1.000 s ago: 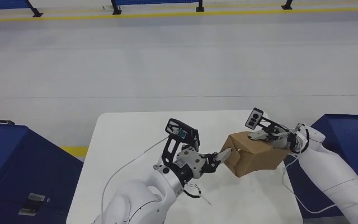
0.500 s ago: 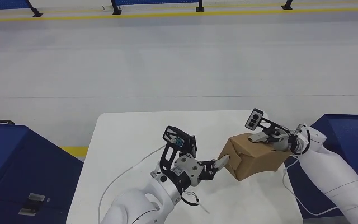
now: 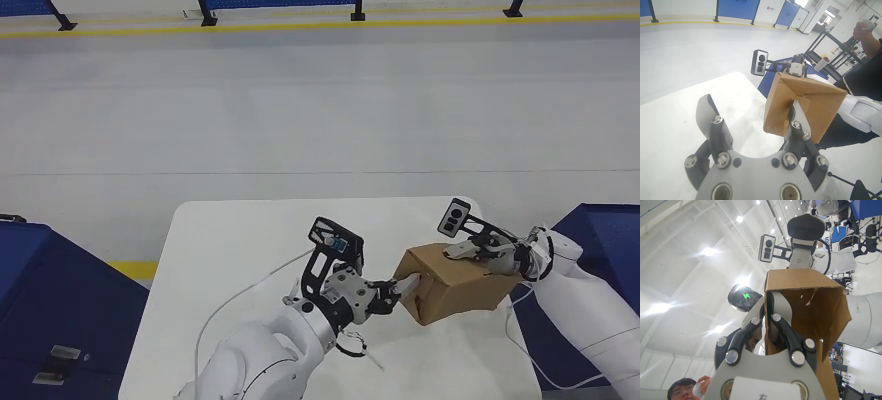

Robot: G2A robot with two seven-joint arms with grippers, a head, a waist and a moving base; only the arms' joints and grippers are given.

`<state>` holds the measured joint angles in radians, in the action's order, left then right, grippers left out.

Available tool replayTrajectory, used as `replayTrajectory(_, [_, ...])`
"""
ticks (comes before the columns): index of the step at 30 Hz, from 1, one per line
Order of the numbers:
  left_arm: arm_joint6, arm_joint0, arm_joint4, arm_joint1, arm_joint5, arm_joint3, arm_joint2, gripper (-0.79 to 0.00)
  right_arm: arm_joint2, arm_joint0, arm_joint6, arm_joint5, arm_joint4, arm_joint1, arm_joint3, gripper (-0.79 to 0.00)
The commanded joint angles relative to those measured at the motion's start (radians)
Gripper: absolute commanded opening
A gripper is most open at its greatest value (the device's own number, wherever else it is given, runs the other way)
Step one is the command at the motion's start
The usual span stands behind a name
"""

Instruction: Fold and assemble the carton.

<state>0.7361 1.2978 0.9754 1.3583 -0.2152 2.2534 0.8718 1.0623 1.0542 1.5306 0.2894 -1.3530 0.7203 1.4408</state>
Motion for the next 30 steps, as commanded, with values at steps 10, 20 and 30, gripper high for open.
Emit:
replayTrajectory(10, [0.010,-0.031,-0.030,0.009,-0.004,-0.026,-0.010,-0.129,0.007,0.000,-0.003,0.003,0.006,0.005,-0.004,-0.785])
replayTrajectory(20, [0.006,0.048,-0.044,-0.005,0.010,0.087,0.070,-0.123,0.010,-0.003,-0.005,0.005,0.002,0.008,-0.014,-0.785])
replayTrajectory(30, [-0.176,0.154,-0.142,-0.016,0.113,0.097,0.155,0.000,0.039,-0.010,-0.050,-0.037,0.003,0.010,-0.028,-0.785])
